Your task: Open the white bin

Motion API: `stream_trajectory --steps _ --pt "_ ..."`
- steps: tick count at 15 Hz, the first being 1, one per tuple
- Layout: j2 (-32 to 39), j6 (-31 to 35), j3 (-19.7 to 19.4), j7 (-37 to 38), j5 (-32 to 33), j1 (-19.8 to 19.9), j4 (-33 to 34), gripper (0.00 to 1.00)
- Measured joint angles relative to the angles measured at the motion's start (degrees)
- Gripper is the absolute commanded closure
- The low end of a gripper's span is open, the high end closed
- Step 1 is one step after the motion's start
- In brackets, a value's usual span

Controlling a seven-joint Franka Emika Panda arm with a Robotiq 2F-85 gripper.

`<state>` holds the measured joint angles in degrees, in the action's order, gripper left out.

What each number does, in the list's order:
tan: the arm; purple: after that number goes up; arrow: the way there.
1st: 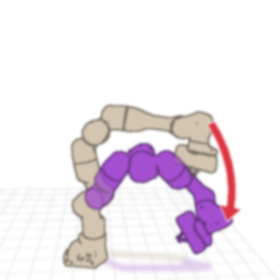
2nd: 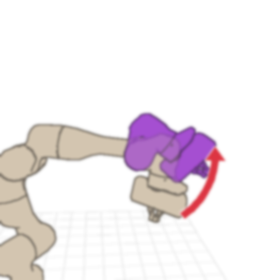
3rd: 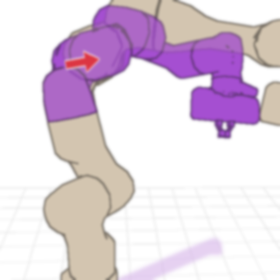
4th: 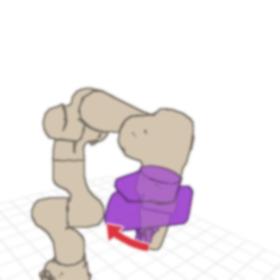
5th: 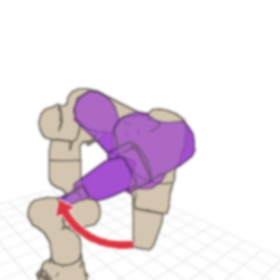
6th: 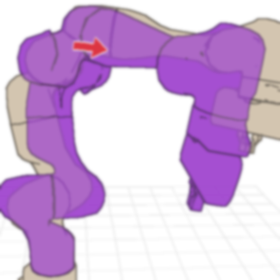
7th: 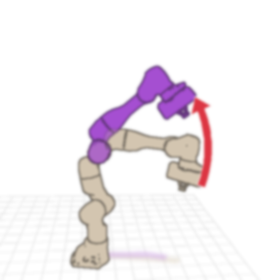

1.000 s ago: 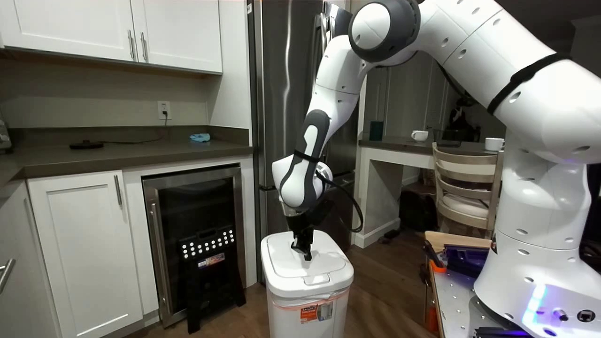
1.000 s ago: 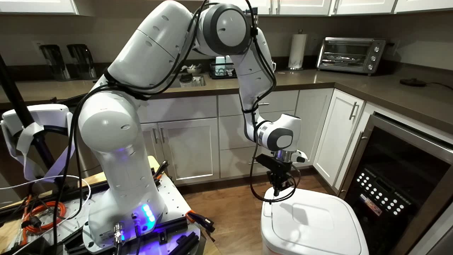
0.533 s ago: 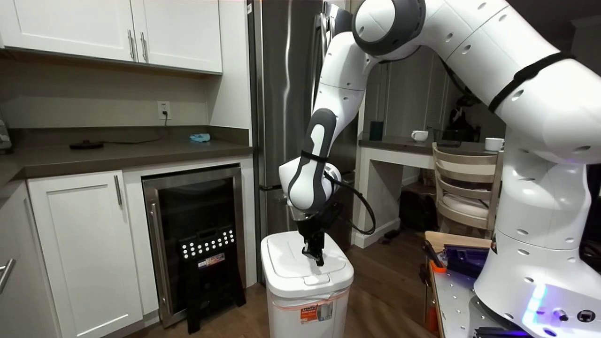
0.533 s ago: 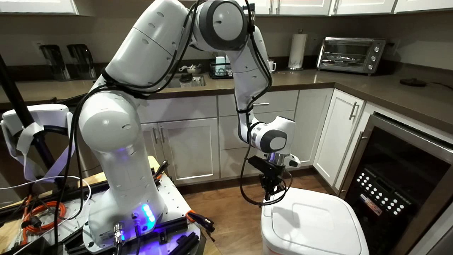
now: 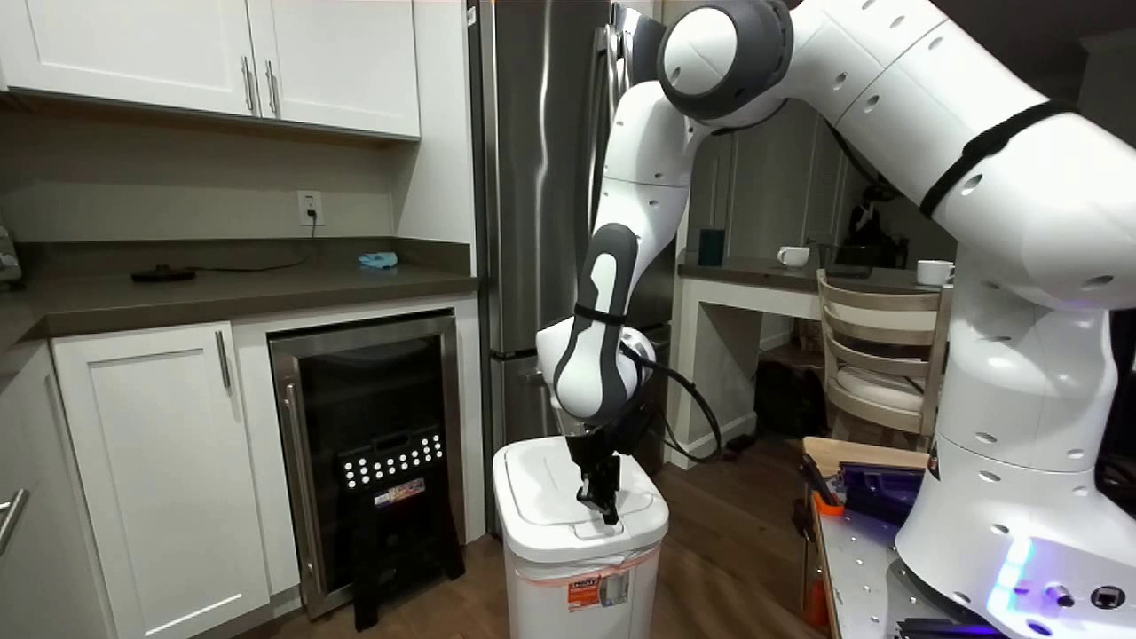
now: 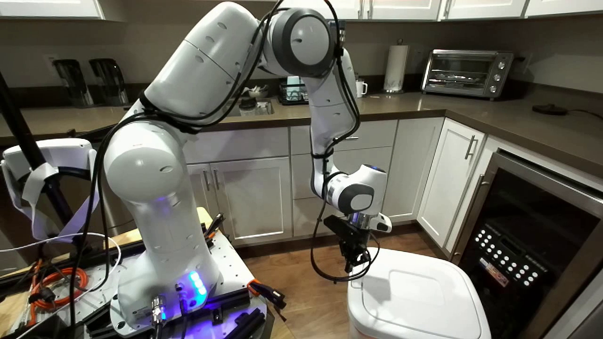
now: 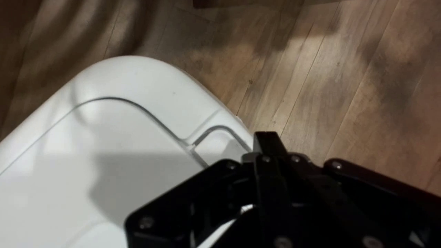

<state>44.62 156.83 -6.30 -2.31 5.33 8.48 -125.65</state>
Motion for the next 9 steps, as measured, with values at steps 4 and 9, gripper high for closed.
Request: stream_trajectory --steps 4,9 --pt "4.42 7.1 1.47 -0.48 -0.61 2.83 0.07 1.0" --pt "5.04 8.35 2.62 -1.6 -0.61 5.05 0.06 1.0"
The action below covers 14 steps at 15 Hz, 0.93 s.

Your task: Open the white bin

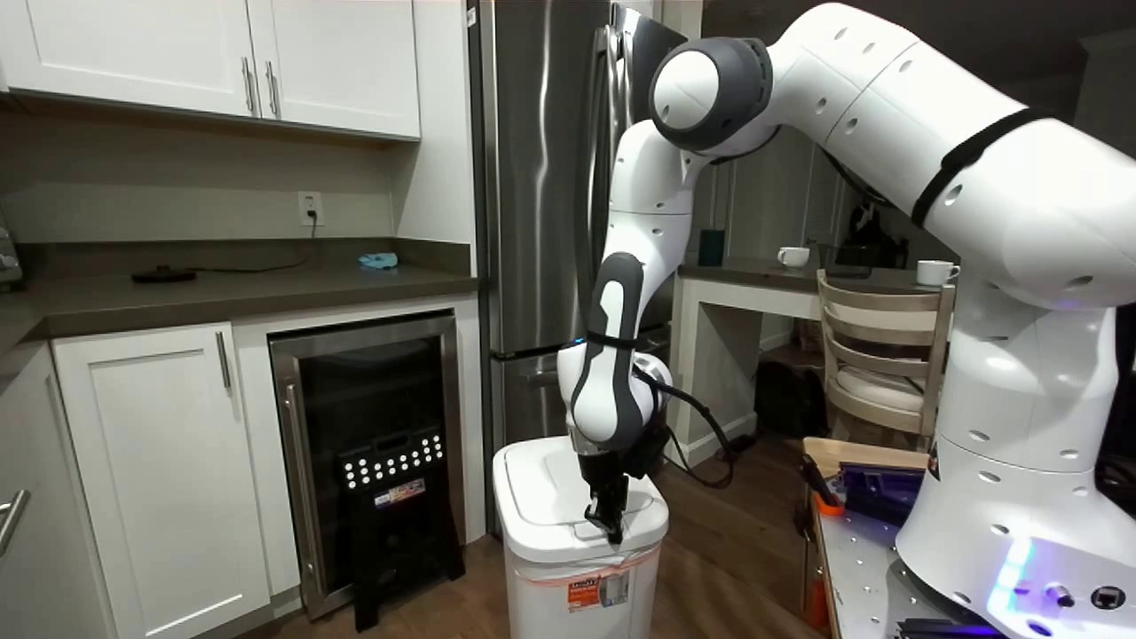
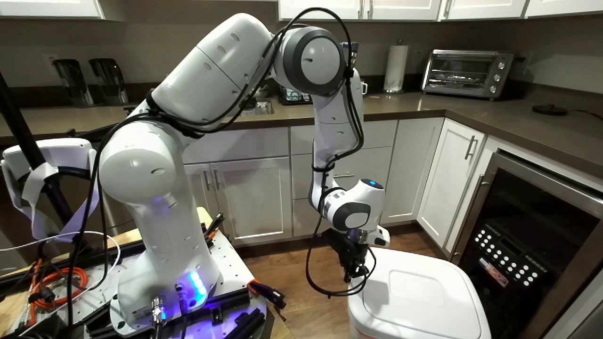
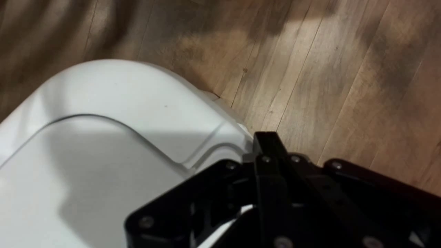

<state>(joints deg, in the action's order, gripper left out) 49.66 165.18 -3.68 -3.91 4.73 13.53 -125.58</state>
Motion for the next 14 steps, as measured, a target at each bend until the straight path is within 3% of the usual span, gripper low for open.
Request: stream_trajectory --steps 14 --pt "-1.07 -4.42 0.88 -0.19 0.0 -0.98 5.23 1.0"
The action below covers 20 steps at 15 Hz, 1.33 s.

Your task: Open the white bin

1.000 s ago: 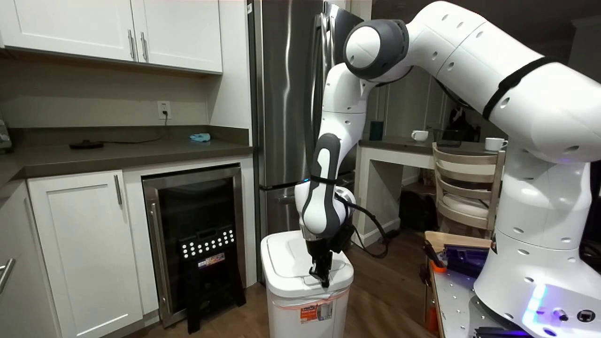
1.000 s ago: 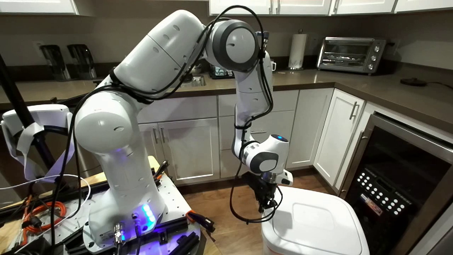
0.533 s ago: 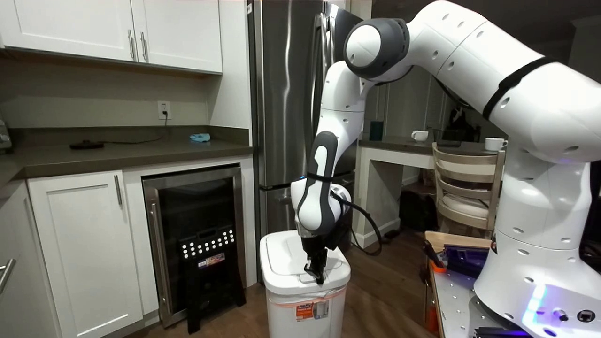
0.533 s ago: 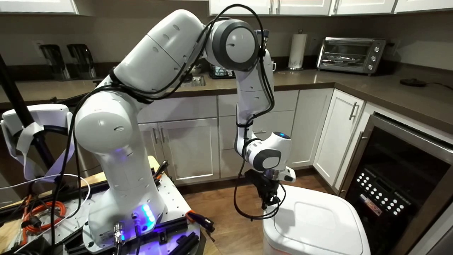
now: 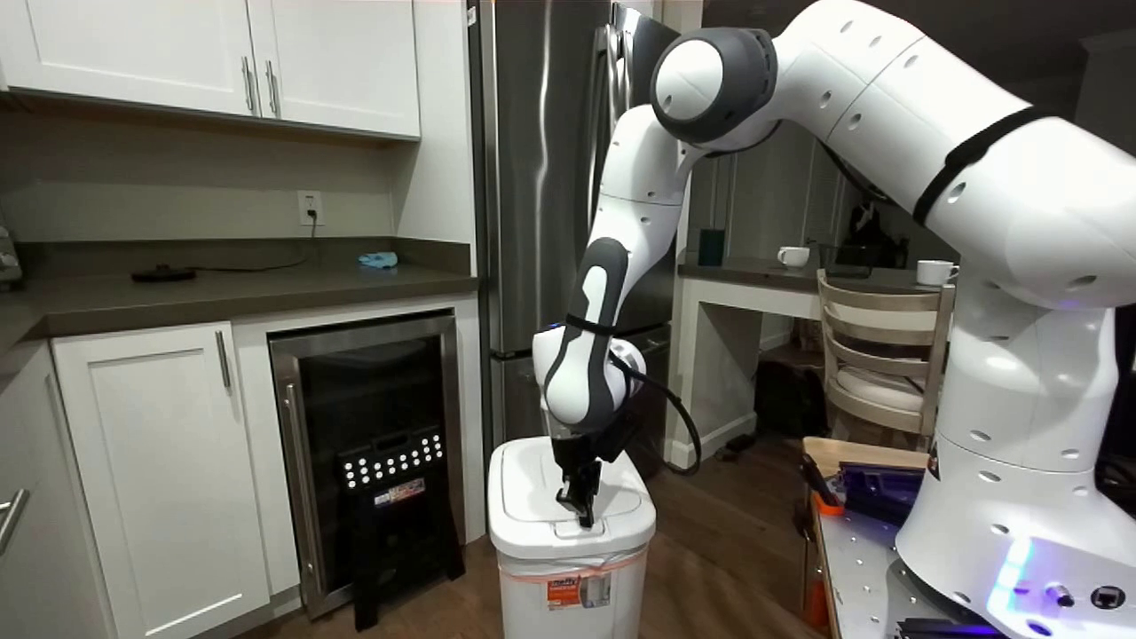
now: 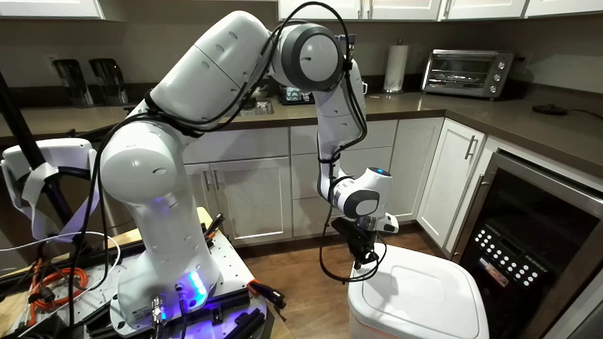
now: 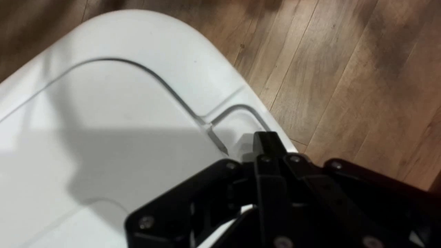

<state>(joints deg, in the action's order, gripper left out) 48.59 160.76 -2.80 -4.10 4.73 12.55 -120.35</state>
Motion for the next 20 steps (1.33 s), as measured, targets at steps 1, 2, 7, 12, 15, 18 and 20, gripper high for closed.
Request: stream_trajectory --steps 1,2,7,12,15,18,20 --pt "-0.26 -0.52 -0.03 0.0 0.0 -0.07 0.15 1.0" --pt "-0.51 -1.0 -0.05 0.0 0.0 -0.08 0.17 1.0" --pt "-0.54 -2.11 -0.5 0.0 -0.01 -0.04 -0.06 1.0" --pt "1.54 -1.46 -0.75 0.0 -0.07 0.62 -0.56 1.0" --pt "1.86 -0.63 -0.69 0.0 -0.12 0.79 -0.8 1.0" --pt "1.63 -0.67 -0.76 0.0 -0.11 0.68 -0.86 1.0" --pt "0.58 -1.44 -1.38 0.0 -0.03 -0.12 -0.87 1.0"
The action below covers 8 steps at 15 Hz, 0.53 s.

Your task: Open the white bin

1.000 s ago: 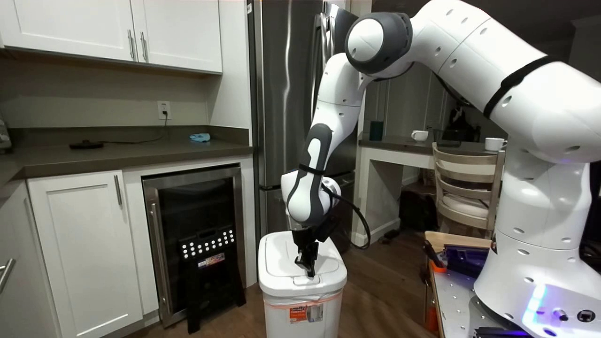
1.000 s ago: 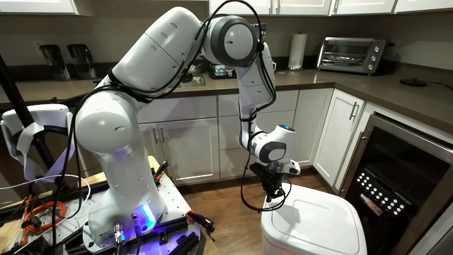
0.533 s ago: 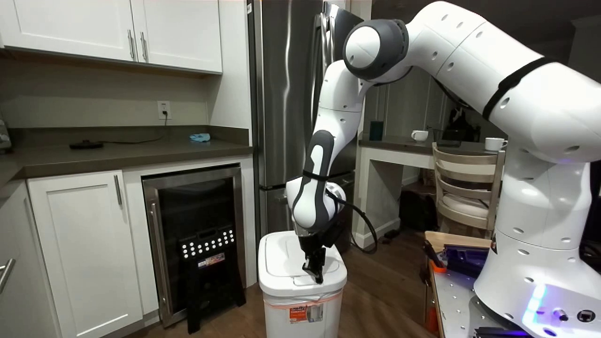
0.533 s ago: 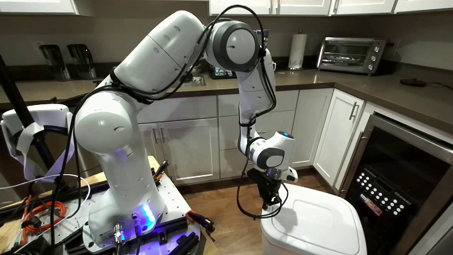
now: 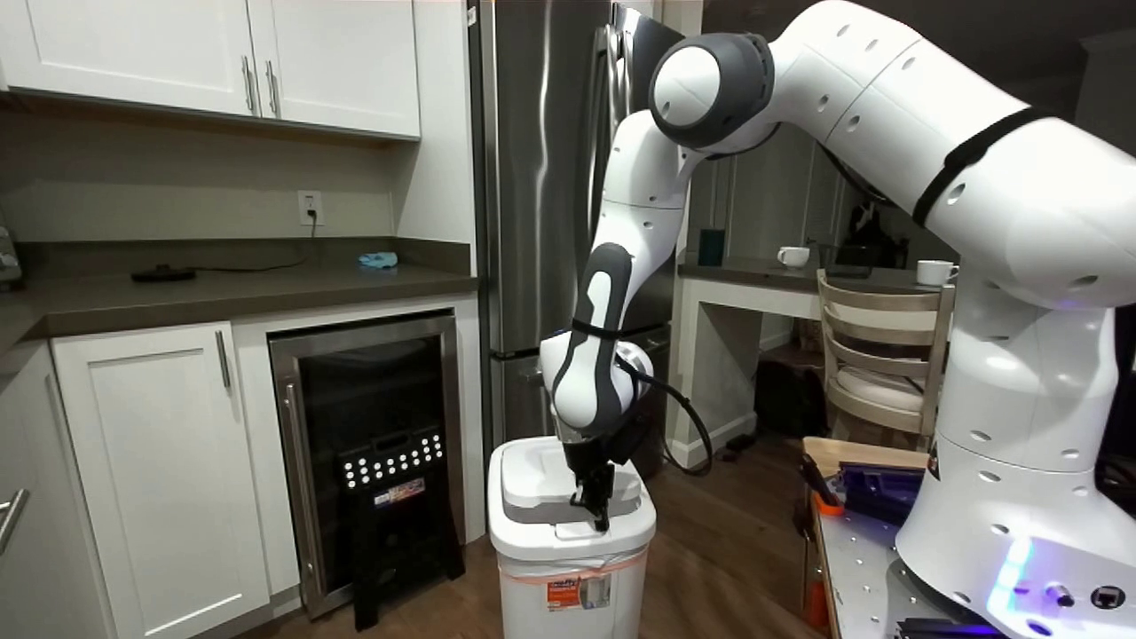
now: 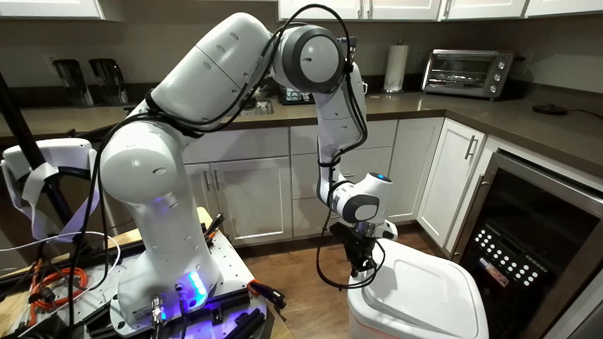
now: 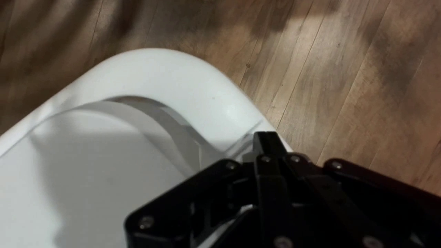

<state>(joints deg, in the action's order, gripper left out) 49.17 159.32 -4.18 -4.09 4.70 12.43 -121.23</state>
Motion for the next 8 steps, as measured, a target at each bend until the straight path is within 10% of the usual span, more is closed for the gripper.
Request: stream_trajectory --steps 8 --pt "-18.13 -18.95 -7.03 2.01 4.83 -11.5 -4.09 1.0"
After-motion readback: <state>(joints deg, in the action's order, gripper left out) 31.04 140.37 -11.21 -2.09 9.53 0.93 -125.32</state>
